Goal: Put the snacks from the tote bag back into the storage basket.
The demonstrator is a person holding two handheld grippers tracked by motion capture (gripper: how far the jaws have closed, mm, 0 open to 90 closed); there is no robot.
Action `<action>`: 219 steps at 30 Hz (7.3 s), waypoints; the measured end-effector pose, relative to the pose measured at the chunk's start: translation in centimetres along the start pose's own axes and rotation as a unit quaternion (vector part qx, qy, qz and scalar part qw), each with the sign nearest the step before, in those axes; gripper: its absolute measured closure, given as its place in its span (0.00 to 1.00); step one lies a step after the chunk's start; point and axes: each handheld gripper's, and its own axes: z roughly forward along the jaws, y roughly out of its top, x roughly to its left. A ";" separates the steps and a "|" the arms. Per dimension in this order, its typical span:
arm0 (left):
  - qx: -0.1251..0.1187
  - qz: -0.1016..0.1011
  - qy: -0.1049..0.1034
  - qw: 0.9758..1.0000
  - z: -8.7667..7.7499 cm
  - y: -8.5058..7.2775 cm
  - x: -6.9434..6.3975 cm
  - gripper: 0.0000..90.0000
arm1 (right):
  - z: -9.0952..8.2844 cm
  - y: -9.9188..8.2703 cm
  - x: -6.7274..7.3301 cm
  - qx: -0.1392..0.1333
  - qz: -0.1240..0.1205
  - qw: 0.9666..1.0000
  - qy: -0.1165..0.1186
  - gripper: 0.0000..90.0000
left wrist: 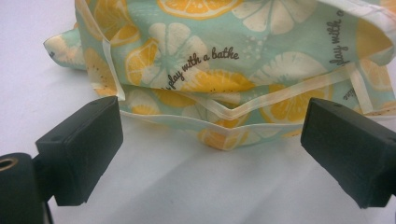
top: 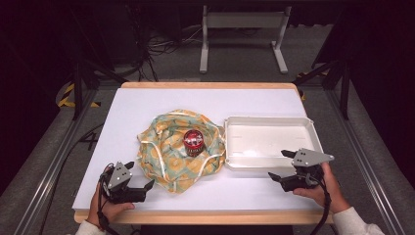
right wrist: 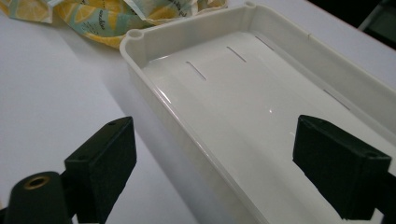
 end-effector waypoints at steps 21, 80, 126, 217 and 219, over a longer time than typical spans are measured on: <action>-0.007 0.002 -0.008 1.000 0.0 0.3 -0.2 0.07 | 3.8 6.1 0.2 0.052 -0.042 0.996 0.052 0.22; -0.005 0.007 -0.015 1.000 0.1 0.3 -0.3 0.07 | 15.3 19.8 4.1 0.121 -0.124 0.975 0.138 0.25; -0.001 0.011 -0.017 1.000 -0.2 -0.1 -0.3 0.07 | 22.2 20.5 4.9 0.226 -0.097 0.959 0.139 0.28; 0.010 0.021 -0.020 1.000 0.3 0.3 -0.6 0.07 | 9.2 16.2 -5.9 0.261 -0.026 0.965 0.023 0.28; 0.015 0.019 -0.015 1.000 0.4 0.3 -0.6 0.07 | 9.1 15.8 -6.0 0.264 -0.022 0.964 0.025 0.28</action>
